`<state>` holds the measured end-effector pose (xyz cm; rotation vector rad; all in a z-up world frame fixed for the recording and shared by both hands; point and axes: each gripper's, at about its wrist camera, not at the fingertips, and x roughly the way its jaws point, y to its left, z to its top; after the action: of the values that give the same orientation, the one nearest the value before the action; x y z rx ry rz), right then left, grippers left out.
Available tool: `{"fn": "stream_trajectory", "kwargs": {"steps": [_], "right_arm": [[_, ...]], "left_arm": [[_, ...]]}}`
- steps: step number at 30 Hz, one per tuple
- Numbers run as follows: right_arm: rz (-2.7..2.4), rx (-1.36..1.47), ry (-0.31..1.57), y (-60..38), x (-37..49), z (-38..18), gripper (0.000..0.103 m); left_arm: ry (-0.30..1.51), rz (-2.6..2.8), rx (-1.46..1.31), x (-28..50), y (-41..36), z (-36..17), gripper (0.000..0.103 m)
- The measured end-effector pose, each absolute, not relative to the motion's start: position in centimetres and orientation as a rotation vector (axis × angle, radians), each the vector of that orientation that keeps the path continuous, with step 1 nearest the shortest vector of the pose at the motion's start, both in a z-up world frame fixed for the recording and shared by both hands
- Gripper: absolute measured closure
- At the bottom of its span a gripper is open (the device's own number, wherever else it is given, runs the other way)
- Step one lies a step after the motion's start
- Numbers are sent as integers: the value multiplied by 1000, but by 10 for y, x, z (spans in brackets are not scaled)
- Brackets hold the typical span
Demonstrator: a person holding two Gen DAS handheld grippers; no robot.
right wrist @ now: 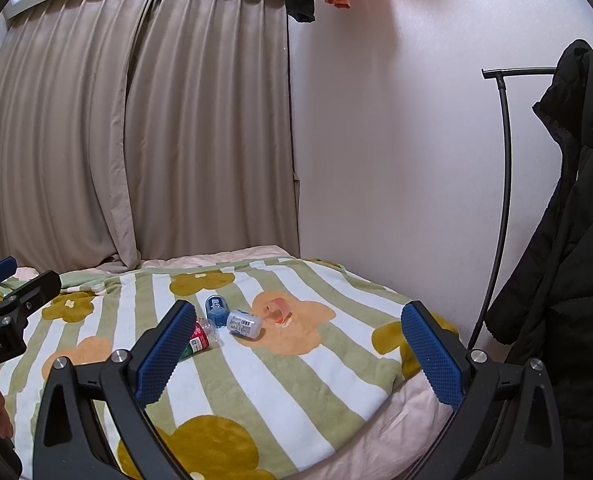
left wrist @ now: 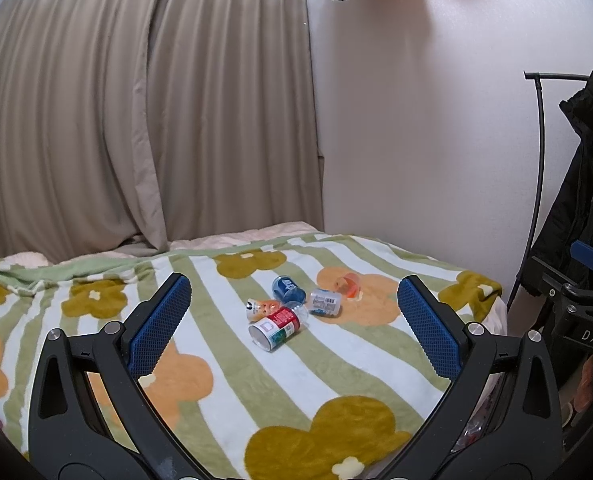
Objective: Flip cup upside down
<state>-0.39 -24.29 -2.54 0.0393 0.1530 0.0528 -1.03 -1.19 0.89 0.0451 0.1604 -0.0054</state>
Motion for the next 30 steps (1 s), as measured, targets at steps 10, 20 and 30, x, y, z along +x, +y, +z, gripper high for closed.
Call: {"fn": "stream_trajectory", "kwargs": {"steps": [10,20,30], "right_arm": [[53,38,154,-243,-3,-27,1],[53,38,157,-242,-4,-29,1],[52,37,159,-241,-3,-29,1]], "left_arm": [[164,-7,43,-10,-13,8,0],[168,-8,40,-10,-14,4,0],[170,-8,39,-11,-13,4,0]]}}
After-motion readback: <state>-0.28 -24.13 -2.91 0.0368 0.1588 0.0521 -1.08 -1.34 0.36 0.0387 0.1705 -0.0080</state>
